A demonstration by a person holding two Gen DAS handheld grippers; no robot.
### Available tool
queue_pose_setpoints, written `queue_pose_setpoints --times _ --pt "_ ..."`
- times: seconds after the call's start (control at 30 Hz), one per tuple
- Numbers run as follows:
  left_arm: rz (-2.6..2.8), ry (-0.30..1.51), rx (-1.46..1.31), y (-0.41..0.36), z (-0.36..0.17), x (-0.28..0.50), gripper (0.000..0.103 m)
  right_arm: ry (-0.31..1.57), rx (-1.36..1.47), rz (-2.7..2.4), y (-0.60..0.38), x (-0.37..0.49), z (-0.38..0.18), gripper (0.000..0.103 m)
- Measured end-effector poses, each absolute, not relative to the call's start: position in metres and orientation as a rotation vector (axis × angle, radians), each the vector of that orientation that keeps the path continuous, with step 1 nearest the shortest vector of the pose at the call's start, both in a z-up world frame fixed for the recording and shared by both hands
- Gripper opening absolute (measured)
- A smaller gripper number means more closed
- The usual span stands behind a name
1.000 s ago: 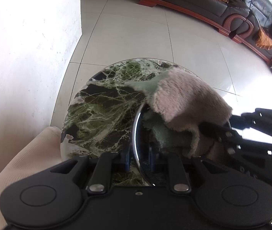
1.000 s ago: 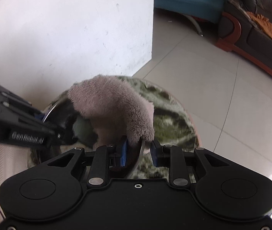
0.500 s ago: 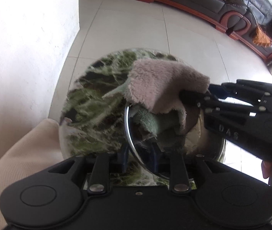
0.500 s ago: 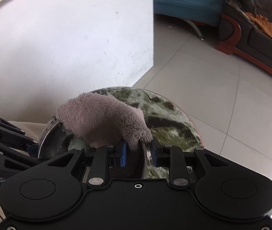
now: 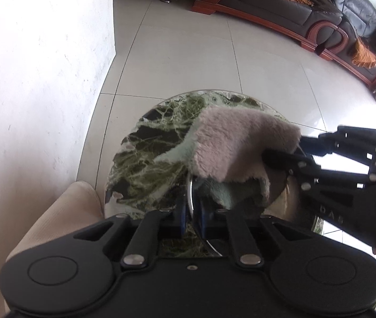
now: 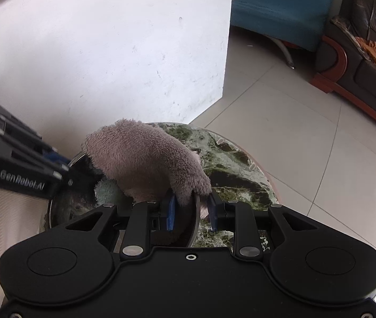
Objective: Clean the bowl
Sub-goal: 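Hold the bowl rim with the left gripper while the right gripper wipes near the rim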
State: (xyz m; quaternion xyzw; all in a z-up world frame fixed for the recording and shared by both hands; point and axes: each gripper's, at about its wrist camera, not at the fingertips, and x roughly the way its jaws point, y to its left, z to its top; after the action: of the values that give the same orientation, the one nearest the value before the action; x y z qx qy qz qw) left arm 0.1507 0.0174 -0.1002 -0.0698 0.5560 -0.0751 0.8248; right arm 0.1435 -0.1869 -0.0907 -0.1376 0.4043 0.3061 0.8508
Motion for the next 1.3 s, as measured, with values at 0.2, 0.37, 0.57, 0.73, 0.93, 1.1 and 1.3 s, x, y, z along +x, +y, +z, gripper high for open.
queue_pose_setpoints --times 0.2,0.37,0.57,0.73,0.93,1.1,1.3 --pt "-0.168 1.193 -0.155 0.017 -0.099 0.150 0.010 0.794 -0.393 0.692 -0.177 0.138 -0.080 0.041" --pt "-0.163 1.202 -0.145 0.014 -0.099 0.153 0.010 0.730 -0.525 0.795 -0.159 0.137 -0.075 0.048" --pt "-0.156 1.202 -0.140 0.013 -0.101 0.152 0.010 0.723 -0.619 0.882 -0.143 0.145 -0.084 0.037" --pt "-0.156 1.209 -0.148 0.013 -0.102 0.152 0.010 0.744 -0.543 0.860 -0.157 0.152 -0.082 0.021" --pt "-0.146 1.203 -0.180 0.014 -0.103 0.151 0.010 0.806 -0.435 0.793 -0.188 0.144 -0.085 0.017" --pt "-0.153 1.205 -0.175 0.011 -0.103 0.153 0.010 0.850 -0.319 0.735 -0.207 0.131 -0.086 0.017" --pt "-0.179 1.214 -0.159 0.010 -0.105 0.155 0.010 0.818 -0.386 0.716 -0.191 0.138 -0.080 0.017"
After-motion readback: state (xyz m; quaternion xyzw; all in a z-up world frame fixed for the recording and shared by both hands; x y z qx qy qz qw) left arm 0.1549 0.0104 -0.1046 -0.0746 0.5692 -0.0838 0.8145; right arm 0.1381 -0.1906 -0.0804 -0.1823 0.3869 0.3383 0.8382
